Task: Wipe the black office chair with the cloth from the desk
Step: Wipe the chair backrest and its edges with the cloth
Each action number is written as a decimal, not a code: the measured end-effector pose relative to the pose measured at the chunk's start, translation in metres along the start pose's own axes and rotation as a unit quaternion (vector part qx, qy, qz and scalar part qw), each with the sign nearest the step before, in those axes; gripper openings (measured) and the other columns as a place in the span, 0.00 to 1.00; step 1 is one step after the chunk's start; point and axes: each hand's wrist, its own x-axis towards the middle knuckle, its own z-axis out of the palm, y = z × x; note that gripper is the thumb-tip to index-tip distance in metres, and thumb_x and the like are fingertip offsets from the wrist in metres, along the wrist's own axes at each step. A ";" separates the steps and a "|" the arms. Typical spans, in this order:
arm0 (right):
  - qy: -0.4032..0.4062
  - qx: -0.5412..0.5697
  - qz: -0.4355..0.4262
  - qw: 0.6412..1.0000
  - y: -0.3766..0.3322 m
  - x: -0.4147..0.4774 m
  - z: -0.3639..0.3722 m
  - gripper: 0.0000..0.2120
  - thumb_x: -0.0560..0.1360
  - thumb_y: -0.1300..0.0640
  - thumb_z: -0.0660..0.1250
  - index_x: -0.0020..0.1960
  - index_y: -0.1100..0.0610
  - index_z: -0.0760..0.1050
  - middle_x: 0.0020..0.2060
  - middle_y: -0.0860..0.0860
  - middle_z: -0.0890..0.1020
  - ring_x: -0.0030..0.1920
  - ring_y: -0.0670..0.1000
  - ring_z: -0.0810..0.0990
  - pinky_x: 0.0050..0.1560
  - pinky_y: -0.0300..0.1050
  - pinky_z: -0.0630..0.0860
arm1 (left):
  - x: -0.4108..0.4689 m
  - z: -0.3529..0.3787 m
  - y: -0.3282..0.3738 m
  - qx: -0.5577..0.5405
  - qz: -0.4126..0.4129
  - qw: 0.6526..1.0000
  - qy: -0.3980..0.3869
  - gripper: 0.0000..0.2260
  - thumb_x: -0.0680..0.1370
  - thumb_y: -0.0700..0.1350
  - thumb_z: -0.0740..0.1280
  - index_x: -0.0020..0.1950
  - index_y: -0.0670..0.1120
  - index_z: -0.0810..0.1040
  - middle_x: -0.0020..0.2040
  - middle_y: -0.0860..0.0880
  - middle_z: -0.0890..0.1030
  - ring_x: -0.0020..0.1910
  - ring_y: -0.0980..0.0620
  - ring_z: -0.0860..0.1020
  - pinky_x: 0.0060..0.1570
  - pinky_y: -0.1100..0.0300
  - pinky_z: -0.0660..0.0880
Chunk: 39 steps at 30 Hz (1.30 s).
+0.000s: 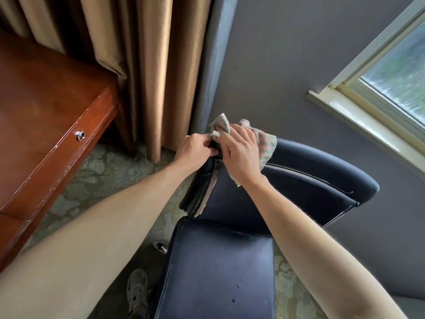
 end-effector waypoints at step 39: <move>-0.002 0.020 0.080 0.997 -0.021 0.003 0.012 0.09 0.78 0.54 0.65 0.48 0.53 0.84 0.49 0.47 0.83 0.53 0.53 0.78 0.61 0.53 0.65 | 0.010 0.001 -0.008 -0.038 -0.032 0.999 -0.008 0.06 0.73 0.45 0.71 0.49 0.50 0.84 0.40 0.53 0.82 0.46 0.49 0.80 0.40 0.61 0.71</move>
